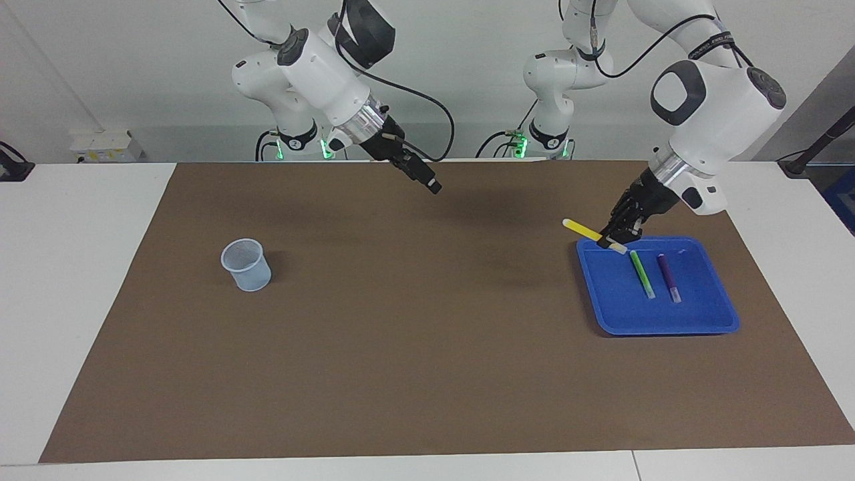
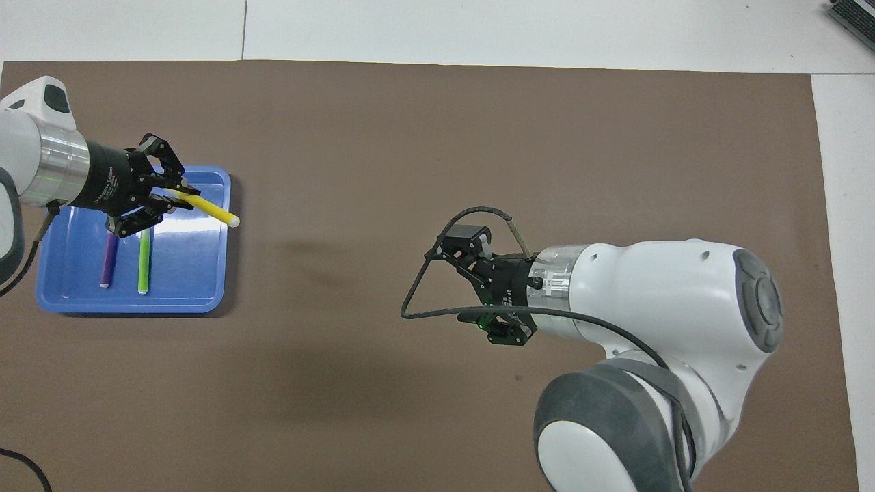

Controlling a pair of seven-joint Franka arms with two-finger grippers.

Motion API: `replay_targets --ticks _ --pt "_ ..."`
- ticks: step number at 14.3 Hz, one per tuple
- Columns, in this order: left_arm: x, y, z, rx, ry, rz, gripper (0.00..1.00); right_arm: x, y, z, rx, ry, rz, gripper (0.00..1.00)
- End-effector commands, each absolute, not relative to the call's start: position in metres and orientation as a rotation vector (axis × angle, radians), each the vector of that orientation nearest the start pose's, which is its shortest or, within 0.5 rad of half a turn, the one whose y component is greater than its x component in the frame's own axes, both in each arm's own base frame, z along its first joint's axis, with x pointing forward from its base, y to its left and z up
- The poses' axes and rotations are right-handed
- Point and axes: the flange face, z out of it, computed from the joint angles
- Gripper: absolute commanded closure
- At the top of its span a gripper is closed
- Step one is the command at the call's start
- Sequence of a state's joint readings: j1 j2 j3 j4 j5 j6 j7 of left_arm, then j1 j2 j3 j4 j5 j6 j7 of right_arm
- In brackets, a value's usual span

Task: Transfer and insert pens with both arms
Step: 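Lift the yellow pen with the left gripper toward the right gripper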

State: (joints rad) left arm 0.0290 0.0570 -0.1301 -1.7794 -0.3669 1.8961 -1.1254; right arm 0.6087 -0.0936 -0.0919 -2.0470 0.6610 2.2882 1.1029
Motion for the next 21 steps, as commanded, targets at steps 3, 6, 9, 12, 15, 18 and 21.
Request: replay_targets --ticks 3,6,9,12,15,18,21 --pt "0.564 -0.134 0.535 -2.797 -2.013 0.423 1.0 0.483 0.289 0.518 -2.291 0.978 0.204 0.0" --pt "0.555 -0.162 0.54 -2.755 -2.069 0.464 1.0 0.479 0.29 0.51 -2.374 0.8 0.15 0.0" --pt "0.548 -0.168 0.544 -2.734 -2.098 0.508 1.0 0.478 0.29 0.503 -2.436 0.655 0.107 0.0" --pt "0.54 -0.171 0.541 -2.716 -2.12 0.554 1.0 0.479 0.288 0.5 -2.469 0.581 0.083 0.0" --pt "0.534 -0.179 0.544 -2.676 -2.158 0.572 1.0 0.479 0.29 0.507 -2.484 0.473 0.05 0.0" --pt "0.522 -0.191 0.544 -2.669 -2.151 0.577 1.0 0.488 0.294 0.522 -2.459 0.422 -0.007 0.0" --pt "0.517 -0.195 0.54 -2.663 -2.139 0.586 1.0 0.507 0.306 0.545 -2.357 0.472 -0.061 0.0"
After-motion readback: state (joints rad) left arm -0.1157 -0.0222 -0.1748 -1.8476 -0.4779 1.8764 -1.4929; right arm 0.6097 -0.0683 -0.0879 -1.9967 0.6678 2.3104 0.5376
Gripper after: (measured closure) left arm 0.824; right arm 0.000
